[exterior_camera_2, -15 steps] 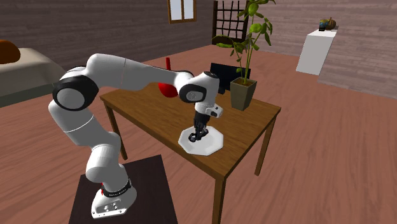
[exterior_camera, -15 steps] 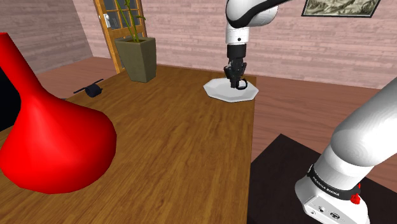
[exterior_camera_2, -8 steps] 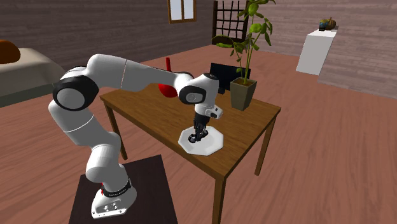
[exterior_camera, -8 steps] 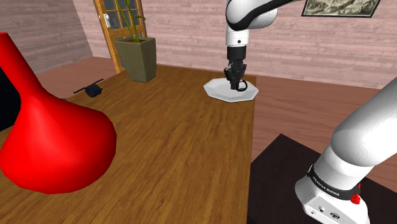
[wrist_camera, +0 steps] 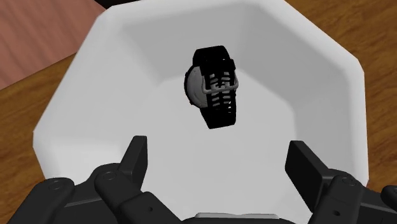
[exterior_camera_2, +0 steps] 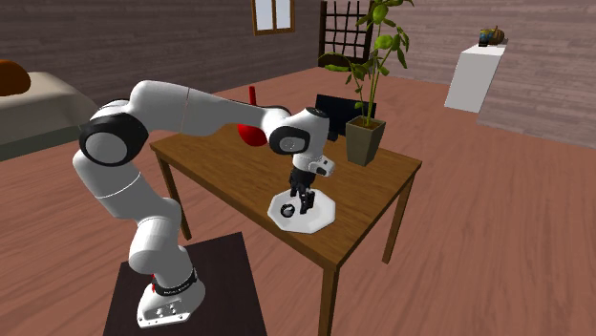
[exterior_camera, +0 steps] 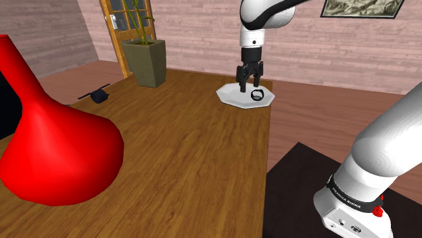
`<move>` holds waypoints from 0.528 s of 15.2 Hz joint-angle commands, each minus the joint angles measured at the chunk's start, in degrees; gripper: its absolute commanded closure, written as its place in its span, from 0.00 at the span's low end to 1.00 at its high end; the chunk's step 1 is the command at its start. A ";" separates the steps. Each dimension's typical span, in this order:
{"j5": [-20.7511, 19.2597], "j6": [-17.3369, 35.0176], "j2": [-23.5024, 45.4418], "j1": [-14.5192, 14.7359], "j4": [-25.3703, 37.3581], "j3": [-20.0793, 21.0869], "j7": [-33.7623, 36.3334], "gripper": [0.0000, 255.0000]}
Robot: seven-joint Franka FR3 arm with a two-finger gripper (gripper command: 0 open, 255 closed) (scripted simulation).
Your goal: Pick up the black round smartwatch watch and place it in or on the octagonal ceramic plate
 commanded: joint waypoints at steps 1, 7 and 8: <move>-0.10 -2.92 -0.04 -0.09 2.86 -0.13 0.00 0.00; -0.22 -6.34 0.22 -0.18 6.53 -0.26 0.05 0.00; -0.22 -6.34 0.22 -0.18 6.53 -0.26 0.05 0.00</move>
